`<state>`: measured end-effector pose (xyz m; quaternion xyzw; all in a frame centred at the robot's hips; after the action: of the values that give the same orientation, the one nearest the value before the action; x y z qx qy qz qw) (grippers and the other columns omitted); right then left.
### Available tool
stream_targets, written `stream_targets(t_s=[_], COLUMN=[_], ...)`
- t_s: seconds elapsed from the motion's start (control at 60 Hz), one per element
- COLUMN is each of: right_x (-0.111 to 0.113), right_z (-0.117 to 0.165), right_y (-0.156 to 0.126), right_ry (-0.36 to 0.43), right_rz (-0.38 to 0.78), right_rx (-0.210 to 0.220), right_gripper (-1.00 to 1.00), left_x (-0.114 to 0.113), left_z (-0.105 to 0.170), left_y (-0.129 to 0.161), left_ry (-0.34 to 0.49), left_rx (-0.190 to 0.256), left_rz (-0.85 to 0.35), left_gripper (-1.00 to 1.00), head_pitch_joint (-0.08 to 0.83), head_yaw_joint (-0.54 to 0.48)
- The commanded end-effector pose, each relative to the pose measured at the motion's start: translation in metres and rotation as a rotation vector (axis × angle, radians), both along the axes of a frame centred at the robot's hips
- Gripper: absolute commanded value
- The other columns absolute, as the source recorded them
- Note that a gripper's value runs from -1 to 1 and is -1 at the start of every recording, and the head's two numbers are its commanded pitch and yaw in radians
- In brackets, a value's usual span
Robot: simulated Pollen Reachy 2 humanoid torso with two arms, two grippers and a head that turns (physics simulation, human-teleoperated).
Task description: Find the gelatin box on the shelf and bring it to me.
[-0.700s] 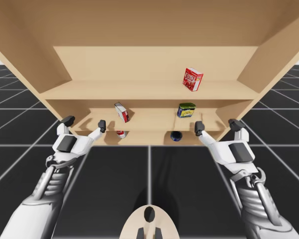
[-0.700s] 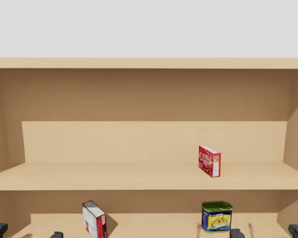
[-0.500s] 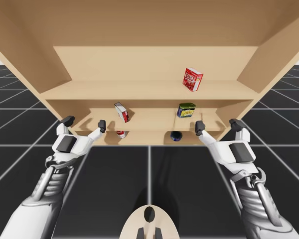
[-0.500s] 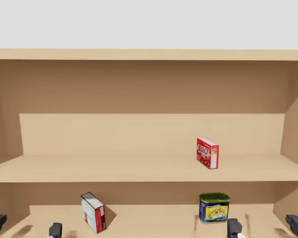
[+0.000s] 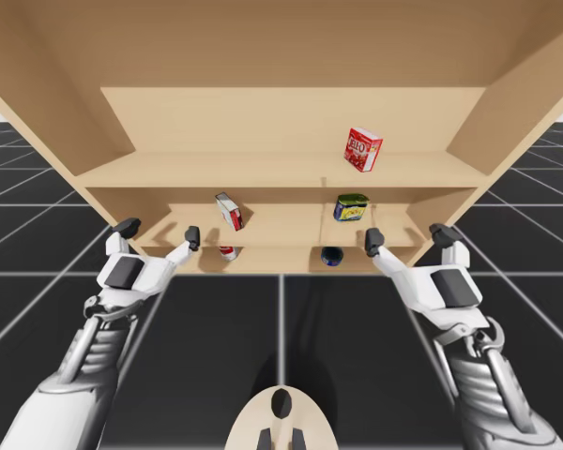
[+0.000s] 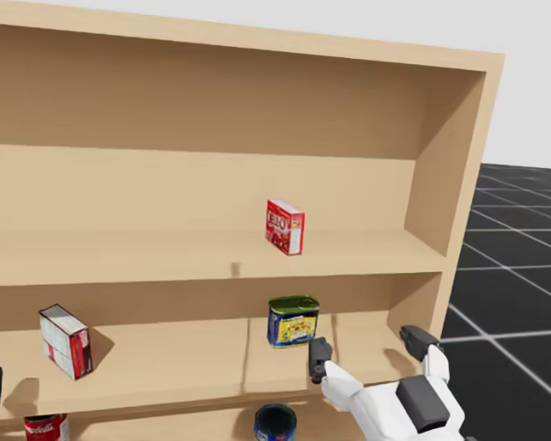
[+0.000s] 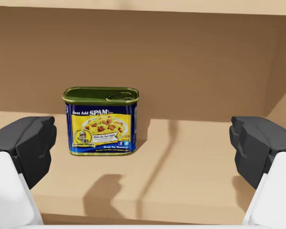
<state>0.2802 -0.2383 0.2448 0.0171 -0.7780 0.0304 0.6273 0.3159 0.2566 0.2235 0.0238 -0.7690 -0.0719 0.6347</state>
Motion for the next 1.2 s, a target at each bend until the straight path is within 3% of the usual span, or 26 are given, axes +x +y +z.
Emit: stream_targets(t_s=[0.017,0.2,0.417,0.667,0.9,1.2], right_x=[-0.012,-0.04,-0.043,-0.004,0.049,0.093], right_z=[0.017,0.07,0.115,0.139,0.146,0.138], right_y=[0.008,0.027,0.044,0.058,0.064,0.07], right_ry=[-0.021,-0.04,-0.047,0.01,0.129,0.234], right_rz=[0.048,0.084,0.121,0.17,0.182,0.143], right_rx=[0.02,-0.061,-0.072,-0.042,0.032,0.038], right_gripper=[-1.0,-1.0,-1.0,-1.0,-1.0,-1.0], left_x=[-0.001,-0.001,-0.002,-0.003,-0.003,-0.003], left_z=[0.0,0.001,0.001,0.001,0.0,0.001], left_y=[-0.001,-0.001,-0.002,-0.003,-0.004,-0.004], left_ry=[0.0,0.004,0.003,0.011,0.017,0.016], left_rx=[-0.003,-0.009,-0.006,-0.005,-0.002,-0.005], left_rz=[-0.001,-0.003,-0.011,-0.015,-0.016,-0.017], left_gripper=[-1.0,-1.0,-1.0,-1.0,-1.0,-1.0], head_pitch_joint=[0.165,0.167,0.166,0.167,0.169,0.177], head_yaw_joint=[-0.25,-0.24,-0.24,-0.24,-0.24,-0.24])
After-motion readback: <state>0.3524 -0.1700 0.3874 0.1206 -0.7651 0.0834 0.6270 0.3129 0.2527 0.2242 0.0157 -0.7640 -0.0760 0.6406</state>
